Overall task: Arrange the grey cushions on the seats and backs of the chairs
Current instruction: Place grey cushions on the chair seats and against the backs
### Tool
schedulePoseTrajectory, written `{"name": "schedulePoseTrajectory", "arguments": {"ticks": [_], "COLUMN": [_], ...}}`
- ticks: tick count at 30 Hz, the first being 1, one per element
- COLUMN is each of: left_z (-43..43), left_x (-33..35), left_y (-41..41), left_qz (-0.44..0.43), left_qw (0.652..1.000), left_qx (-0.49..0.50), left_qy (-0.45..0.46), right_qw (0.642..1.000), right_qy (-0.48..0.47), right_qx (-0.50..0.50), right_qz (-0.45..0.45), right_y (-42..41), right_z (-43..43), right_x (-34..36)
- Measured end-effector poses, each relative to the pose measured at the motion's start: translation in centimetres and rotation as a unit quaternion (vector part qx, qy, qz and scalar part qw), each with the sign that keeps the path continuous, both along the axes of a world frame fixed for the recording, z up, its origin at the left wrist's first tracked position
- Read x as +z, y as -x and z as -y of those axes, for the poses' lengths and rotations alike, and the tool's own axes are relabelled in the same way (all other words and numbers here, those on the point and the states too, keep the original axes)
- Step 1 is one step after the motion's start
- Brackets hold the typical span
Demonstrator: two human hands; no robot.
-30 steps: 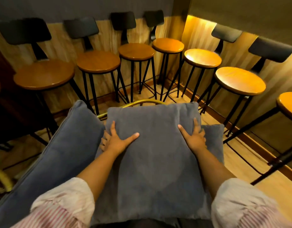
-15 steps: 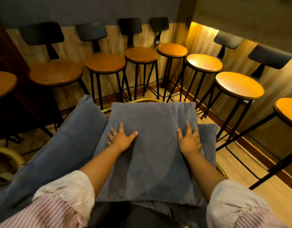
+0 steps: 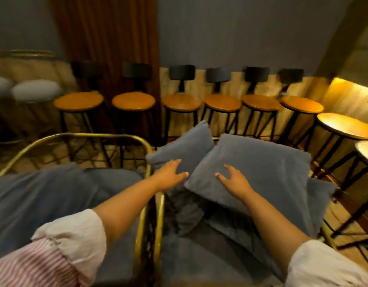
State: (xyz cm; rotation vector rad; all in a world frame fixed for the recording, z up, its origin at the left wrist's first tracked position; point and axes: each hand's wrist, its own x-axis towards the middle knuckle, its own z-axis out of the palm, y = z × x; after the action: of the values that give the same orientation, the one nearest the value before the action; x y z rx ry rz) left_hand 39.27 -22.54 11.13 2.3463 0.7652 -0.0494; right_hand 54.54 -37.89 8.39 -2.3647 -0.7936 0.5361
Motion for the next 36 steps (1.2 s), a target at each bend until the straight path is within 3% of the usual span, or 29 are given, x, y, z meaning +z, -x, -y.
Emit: {"name": "schedulePoseTrajectory", "arguments": {"ticks": [8,15,25,30,36], "left_z": [-5.3,-12.8,-28.7,-35.2,-44.0], "left_x": [1.4,-0.1,-4.2,-7.3,-13.6], "left_y": [20.3,36.3,49.7,49.7,45.9], "left_qz": [0.027,0.007,-0.059,-0.046,-0.039], "left_qw": [0.983,0.953,0.939,0.941,0.94], "left_qx": [0.178,0.301,0.339,0.334,0.337], "left_qy": [-0.024,-0.026,0.005,0.03,0.032], "right_qw": [0.976,0.959,0.968,0.969,0.952], "right_qy": [-0.044,-0.067,-0.02,0.034,0.016], "right_qx": [0.212,0.274,0.165,0.068,-0.112], "right_qz": [0.016,-0.033,-0.188,-0.235,-0.285], "right_y": [15.4,28.3,42.1,42.5,38.8], "right_z": [-10.0,-22.0,-37.6,-41.8,-45.9], "right_x": [1.4,-0.1,-8.1,-12.7,-20.5]}}
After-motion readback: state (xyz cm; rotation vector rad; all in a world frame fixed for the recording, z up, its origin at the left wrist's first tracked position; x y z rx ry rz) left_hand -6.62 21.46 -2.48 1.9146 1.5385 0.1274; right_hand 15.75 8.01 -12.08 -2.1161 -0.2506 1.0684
